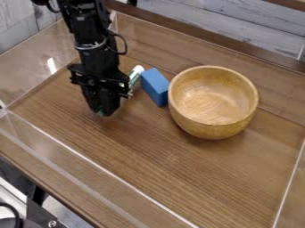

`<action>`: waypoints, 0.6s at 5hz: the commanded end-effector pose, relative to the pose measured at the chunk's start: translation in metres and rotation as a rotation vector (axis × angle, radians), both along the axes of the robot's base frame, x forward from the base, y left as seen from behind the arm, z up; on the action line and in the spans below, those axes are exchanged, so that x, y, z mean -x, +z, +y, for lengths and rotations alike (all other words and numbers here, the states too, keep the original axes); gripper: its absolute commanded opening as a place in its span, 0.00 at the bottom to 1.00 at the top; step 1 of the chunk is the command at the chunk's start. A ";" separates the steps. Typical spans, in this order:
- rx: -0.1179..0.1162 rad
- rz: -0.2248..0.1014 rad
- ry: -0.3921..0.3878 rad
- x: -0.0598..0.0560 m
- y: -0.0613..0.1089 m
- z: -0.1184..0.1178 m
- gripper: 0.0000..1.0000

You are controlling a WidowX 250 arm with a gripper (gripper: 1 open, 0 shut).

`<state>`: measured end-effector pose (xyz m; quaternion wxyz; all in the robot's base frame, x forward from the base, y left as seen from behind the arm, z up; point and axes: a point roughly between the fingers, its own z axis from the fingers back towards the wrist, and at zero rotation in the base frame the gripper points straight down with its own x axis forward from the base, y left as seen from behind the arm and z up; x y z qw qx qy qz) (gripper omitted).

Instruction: Put the green marker in the brown bowl

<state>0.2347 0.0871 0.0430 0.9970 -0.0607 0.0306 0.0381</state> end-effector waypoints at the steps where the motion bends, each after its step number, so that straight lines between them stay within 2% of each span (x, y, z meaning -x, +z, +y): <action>1: -0.034 -0.072 -0.019 -0.013 0.023 0.002 0.00; 3: -0.030 -0.071 -0.033 -0.014 0.029 0.000 0.00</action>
